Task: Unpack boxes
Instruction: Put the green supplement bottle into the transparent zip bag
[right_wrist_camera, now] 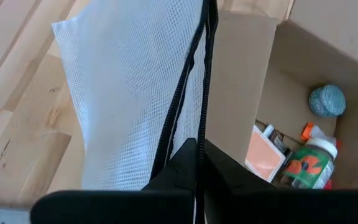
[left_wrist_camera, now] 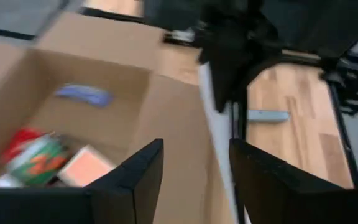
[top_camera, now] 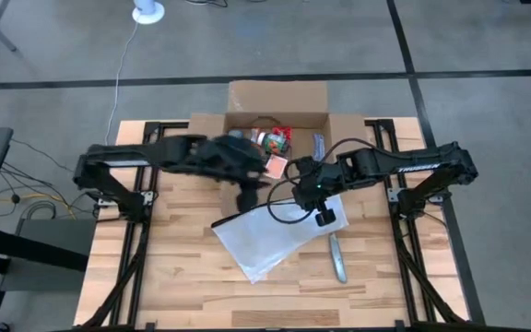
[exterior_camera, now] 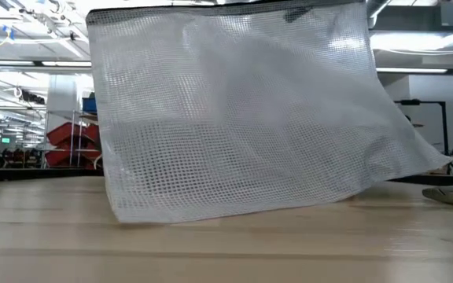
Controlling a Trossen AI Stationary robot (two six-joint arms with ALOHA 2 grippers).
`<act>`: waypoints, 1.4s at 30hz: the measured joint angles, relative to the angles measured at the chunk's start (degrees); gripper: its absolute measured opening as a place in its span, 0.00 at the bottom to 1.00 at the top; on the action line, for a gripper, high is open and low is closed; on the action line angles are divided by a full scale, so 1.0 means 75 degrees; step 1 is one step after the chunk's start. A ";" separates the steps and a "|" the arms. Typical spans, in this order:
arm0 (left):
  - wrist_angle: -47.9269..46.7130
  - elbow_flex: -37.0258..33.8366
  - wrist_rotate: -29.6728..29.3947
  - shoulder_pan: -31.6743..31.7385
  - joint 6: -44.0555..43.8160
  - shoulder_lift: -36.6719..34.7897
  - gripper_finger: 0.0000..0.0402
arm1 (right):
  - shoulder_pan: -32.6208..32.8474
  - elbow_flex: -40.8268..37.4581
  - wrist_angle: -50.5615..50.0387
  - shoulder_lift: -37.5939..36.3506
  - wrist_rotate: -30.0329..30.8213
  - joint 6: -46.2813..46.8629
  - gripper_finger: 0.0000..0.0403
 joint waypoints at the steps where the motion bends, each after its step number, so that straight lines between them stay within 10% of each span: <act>1: 0.0062 0.0025 0.0002 0.0013 0.0167 0.0185 0.45 | -0.0035 0.0000 -0.0041 0.0000 0.0003 0.0040 0.00; 42: 0.0457 0.0645 -0.0140 0.0077 0.1571 0.1693 0.45 | -0.0283 -0.0009 -0.0310 -0.0006 0.0000 0.0104 0.00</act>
